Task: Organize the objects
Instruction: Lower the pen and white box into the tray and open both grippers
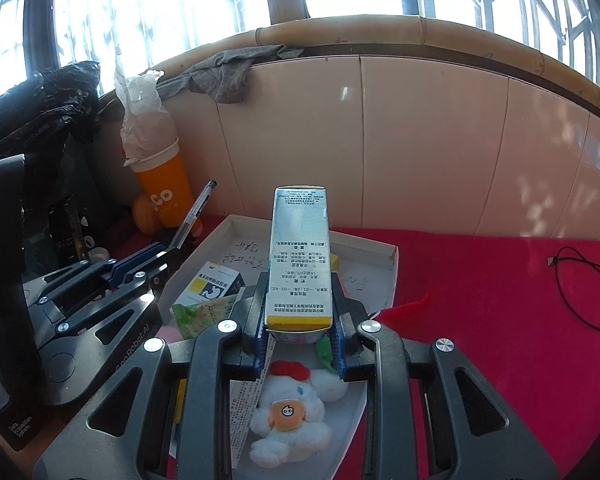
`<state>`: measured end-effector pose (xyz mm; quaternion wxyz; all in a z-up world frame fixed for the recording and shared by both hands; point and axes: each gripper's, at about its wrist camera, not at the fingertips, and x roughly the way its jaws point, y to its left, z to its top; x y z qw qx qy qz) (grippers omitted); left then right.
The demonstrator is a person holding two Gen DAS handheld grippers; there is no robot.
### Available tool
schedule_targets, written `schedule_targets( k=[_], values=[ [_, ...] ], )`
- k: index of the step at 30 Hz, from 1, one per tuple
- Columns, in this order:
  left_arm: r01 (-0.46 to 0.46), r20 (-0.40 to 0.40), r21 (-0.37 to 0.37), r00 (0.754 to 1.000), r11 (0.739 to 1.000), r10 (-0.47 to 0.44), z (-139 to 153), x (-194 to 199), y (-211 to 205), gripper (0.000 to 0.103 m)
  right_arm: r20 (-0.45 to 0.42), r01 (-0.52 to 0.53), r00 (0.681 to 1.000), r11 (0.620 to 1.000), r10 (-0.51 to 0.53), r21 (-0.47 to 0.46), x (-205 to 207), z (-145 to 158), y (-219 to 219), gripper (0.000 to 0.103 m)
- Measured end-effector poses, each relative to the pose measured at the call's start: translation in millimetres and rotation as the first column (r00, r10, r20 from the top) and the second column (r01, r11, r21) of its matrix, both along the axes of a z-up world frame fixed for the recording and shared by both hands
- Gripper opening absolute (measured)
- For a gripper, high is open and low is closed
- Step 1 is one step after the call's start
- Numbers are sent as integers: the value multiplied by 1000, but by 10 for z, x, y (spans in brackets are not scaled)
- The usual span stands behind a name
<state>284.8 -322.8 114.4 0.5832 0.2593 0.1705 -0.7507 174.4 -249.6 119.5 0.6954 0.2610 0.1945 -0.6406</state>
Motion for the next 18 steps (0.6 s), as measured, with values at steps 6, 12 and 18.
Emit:
schedule_targets(
  k=[6,12,18],
  values=[
    [2,8,18,1000,1000,-2,-57,-16,-56,8,2,4,1000,1000,-5,21,0,-79,-54,25],
    [12,-4,41,1000,999,-12,-118,-38,-75,8,19,-6,1000,999,6,42,23,-152,-84,25],
    [24,-43,89,999,996,-20,-170,-26,-163,8,17,-4,1000,998,3,56,37,-194,-146,25]
  ],
)
